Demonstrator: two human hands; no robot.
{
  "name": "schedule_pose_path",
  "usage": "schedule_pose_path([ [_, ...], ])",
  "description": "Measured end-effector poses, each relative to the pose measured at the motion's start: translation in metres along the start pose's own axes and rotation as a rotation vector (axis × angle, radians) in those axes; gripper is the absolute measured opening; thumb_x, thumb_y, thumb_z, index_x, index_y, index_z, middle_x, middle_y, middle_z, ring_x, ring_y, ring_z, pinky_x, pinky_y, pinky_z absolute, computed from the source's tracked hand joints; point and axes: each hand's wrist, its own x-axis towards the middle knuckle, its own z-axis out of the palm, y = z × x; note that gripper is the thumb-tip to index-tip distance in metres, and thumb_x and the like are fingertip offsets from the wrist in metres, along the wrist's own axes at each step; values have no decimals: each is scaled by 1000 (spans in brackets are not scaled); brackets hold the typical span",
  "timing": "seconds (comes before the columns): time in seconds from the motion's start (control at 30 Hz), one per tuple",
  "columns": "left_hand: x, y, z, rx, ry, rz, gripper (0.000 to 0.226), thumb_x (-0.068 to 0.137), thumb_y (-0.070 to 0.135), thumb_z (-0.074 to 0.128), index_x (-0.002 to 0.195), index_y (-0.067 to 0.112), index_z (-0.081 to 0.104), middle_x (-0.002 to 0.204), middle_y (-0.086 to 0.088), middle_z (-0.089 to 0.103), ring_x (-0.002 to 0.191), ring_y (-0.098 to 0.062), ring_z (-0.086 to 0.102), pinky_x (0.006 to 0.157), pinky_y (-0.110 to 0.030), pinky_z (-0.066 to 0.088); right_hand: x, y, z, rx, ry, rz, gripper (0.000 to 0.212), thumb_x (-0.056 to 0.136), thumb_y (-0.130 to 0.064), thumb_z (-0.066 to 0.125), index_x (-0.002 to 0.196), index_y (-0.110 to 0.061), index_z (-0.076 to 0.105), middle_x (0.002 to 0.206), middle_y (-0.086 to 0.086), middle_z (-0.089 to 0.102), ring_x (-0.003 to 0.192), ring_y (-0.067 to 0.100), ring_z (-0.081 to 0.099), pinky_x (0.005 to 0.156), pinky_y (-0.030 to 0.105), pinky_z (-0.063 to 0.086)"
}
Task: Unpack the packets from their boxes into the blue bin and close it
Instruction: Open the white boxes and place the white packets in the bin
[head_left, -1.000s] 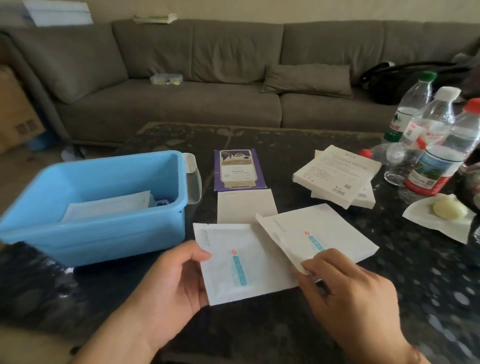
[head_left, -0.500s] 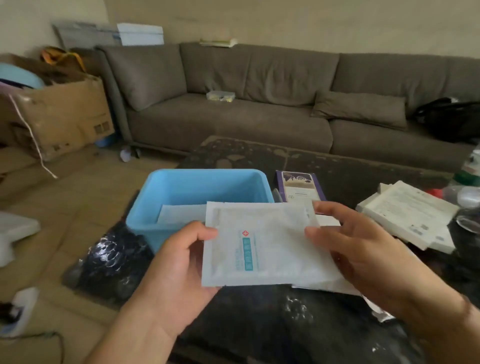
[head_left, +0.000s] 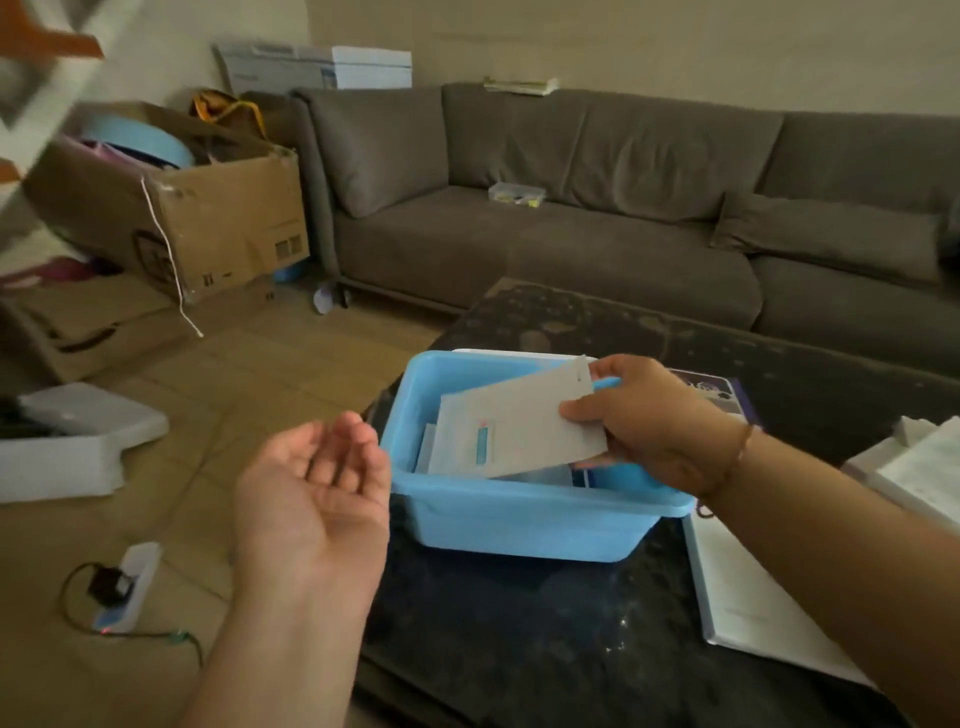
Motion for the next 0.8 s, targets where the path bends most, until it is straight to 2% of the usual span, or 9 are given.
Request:
schedule_pose_path([
  [0.17,3,-2,-1,-39,17,-5,18,96,12,49,105,7,64,85,-4,66,55,-9,64,50,-18,52,18,10,18,-43,-45,61,18,90,-4,65,105,-9,58,109,17,68,87,30,70,56,40,62],
  [0.3,2,-3,0,-62,26,18,15,96,11,47,98,8,63,77,-3,63,52,-9,61,49,-18,51,22,16,20,-191,-97,74,8,90,-6,66,95,-11,63,98,11,71,80,25,71,59,33,61],
  [0.43,1,-4,1,-80,17,37,15,96,10,47,88,10,60,71,-2,61,50,-8,59,48,-16,49,23,17,14,-431,-155,82,23,87,-19,72,106,-8,64,90,9,72,72,23,69,59,29,57],
  [0.53,2,-3,-1,-95,37,72,19,95,10,46,81,11,58,65,1,58,48,-7,56,47,-16,48,19,12,8,-597,-138,88,25,91,-32,67,103,-11,60,79,8,68,62,16,65,61,26,58],
  [0.6,2,-2,-3,-105,39,97,20,95,10,45,79,13,57,63,2,57,47,-6,55,46,-16,47,16,10,7,-658,-142,76,27,92,-34,64,109,-14,57,84,7,69,67,16,66,70,28,60],
  [0.67,3,-1,-4,-109,31,109,21,95,11,44,78,14,56,61,3,55,46,-6,53,45,-16,45,16,11,8,-872,-133,-10,37,93,-38,60,122,-16,51,97,4,67,81,16,64,80,30,58],
  [0.73,3,-2,-4,-111,26,116,21,95,11,44,76,14,55,60,4,54,46,-6,52,45,-16,44,17,13,10,-1057,-122,-110,52,95,-36,54,139,-14,36,108,3,63,93,18,61,84,30,52],
  [0.8,3,-4,-4,-110,22,121,21,95,12,44,76,14,54,59,4,53,45,-6,51,45,-15,43,17,13,11,-1083,-174,-137,62,97,-27,49,150,-15,18,112,5,62,99,20,61,89,31,51],
])
